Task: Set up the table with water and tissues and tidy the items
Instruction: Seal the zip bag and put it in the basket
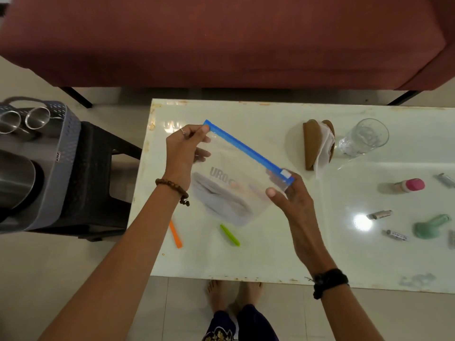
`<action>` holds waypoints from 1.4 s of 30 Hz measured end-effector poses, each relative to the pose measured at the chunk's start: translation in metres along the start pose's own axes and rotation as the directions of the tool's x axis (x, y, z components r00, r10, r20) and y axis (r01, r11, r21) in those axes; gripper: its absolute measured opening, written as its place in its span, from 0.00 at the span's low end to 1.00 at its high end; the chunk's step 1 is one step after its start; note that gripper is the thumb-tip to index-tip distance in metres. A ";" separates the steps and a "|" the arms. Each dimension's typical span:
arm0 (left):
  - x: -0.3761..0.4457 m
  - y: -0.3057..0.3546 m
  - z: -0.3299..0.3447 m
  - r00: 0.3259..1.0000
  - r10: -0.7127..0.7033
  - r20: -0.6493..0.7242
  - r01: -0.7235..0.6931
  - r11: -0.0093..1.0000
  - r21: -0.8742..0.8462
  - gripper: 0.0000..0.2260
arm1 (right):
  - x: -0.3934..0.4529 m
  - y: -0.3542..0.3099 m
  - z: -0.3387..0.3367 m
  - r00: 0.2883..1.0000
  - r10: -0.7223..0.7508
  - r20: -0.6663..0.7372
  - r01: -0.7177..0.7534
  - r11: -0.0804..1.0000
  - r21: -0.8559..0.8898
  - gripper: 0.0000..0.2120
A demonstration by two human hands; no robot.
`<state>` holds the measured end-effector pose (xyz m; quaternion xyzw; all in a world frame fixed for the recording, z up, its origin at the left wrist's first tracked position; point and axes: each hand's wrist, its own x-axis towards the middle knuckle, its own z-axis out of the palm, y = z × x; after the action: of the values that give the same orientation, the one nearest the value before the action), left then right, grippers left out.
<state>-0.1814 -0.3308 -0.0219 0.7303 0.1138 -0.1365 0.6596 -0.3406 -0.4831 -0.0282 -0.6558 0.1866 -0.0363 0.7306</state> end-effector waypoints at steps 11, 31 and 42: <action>-0.009 -0.051 -0.008 0.922 -0.384 0.053 0.383 0.882 -0.275 0.21 | 0.023 0.014 -0.011 0.987 0.077 0.143 -0.026 0.943 -0.331 0.26; 0.082 -0.036 -0.283 0.982 -0.177 -0.071 0.097 0.784 -0.614 0.14 | 0.133 -0.026 0.300 0.868 -0.304 0.392 0.473 0.747 -0.467 0.18; 0.154 -0.043 -0.348 0.871 -0.462 -0.169 0.065 0.448 -0.892 0.19 | 0.207 0.015 0.454 0.768 -0.293 0.569 0.579 0.696 -0.424 0.17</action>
<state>-0.0350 0.0176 -0.0836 0.2829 0.4096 -0.0161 0.8671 -0.0062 -0.1139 -0.0573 -0.8595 -0.1561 0.0003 0.4867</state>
